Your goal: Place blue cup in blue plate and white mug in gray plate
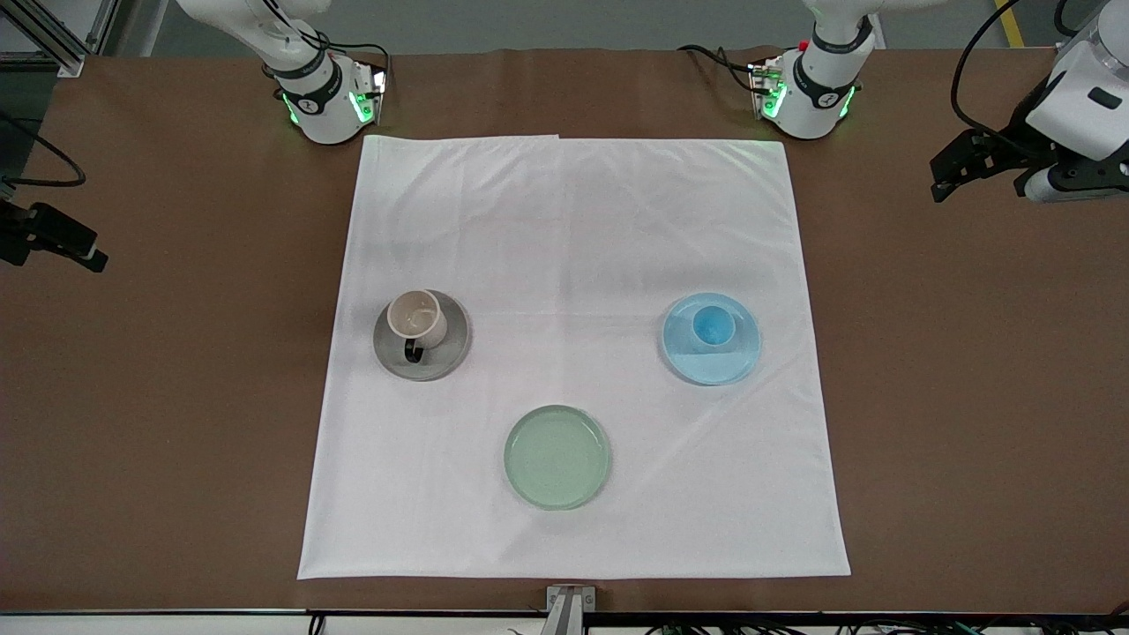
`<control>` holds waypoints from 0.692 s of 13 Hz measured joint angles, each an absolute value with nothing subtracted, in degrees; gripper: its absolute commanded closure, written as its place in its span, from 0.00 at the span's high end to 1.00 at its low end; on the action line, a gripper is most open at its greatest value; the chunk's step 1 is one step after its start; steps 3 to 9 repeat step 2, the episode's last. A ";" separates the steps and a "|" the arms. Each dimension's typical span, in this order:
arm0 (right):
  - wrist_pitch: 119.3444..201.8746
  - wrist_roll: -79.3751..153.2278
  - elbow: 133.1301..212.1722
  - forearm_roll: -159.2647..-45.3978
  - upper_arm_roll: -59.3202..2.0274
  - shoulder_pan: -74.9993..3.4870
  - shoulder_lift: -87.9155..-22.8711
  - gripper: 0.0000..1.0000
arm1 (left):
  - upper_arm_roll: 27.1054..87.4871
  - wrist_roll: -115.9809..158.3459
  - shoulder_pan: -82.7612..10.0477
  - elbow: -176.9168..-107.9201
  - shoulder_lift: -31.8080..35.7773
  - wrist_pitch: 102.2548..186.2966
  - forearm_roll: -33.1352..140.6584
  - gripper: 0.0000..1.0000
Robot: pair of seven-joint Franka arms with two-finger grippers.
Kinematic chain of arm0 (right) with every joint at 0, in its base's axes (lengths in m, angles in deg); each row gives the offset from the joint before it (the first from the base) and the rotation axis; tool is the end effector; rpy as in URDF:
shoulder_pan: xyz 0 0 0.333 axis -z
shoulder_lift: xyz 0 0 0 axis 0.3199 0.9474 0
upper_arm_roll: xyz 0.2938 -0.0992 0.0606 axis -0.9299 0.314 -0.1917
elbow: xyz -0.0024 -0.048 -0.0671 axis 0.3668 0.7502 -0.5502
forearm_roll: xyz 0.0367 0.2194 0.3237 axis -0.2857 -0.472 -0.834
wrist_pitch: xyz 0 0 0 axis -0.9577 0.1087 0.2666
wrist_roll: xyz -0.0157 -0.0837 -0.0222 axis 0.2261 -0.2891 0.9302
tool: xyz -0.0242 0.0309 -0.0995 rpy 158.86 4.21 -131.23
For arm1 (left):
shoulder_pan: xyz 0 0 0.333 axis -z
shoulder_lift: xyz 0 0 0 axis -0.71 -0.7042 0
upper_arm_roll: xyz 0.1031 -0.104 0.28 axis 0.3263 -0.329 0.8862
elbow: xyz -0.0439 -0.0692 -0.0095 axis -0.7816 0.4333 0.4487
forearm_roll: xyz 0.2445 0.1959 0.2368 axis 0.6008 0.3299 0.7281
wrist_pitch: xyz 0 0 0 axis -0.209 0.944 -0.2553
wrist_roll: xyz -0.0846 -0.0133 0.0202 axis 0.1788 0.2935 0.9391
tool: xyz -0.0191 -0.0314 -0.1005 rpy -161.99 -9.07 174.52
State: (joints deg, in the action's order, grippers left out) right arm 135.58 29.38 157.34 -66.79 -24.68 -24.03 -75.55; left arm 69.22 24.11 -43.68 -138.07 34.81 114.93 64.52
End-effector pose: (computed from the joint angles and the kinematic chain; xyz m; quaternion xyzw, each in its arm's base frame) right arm 0.5731 -0.0347 0.6460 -0.9979 0.0566 -0.0309 0.0069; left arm 0.5056 -0.0705 0.6448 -0.9996 -0.0142 0.0007 0.0226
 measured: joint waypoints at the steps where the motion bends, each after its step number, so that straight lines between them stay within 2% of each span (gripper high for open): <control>1: 135.61 29.37 157.13 -66.79 -24.68 -24.03 -75.55 1.00 | 69.22 24.10 -43.68 -138.07 34.76 114.92 64.52 1.00; 9: 135.61 29.36 156.79 -66.79 -24.69 -24.04 -75.56 1.00 | 69.22 24.10 -43.68 -138.07 34.63 114.91 64.52 1.00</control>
